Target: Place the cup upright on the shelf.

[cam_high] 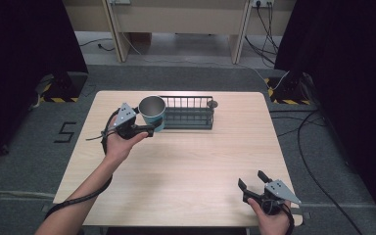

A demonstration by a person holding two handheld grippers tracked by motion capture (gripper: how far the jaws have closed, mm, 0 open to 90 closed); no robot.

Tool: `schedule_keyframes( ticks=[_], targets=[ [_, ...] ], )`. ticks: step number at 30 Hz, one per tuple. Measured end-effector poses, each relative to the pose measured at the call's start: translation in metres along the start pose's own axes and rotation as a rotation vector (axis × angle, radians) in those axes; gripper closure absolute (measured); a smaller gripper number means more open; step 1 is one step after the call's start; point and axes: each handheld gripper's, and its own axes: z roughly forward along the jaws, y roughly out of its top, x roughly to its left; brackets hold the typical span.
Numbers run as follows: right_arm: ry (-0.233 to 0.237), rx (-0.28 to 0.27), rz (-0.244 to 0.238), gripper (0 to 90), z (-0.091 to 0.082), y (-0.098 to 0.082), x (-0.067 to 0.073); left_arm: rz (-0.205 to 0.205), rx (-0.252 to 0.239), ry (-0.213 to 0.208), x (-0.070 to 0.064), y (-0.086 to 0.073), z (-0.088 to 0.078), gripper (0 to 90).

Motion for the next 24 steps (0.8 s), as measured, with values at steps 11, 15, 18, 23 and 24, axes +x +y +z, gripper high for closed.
schedule_keyframes(
  ticks=[11,15,18,23,24],
  targets=[
    [0.002,-0.002,0.002,17.9,0.000,0.000,0.000,-0.003,0.000,0.002,0.002,0.003,0.017,15.9],
    [0.002,-0.002,0.004,18.0,0.000,0.000,-0.001,-0.003,0.001,0.001,0.002,0.004,0.023,15.9],
    [0.002,-0.002,0.006,18.0,0.000,0.000,-0.001,-0.003,0.003,0.002,0.002,0.003,0.027,15.9],
    [0.001,-0.003,0.006,18.0,0.000,0.000,-0.001,-0.007,0.004,0.002,0.003,0.004,0.035,15.9],
    [0.001,-0.003,0.007,18.0,0.000,0.000,-0.001,-0.008,0.002,0.001,0.003,0.005,0.036,15.9]
  ],
)
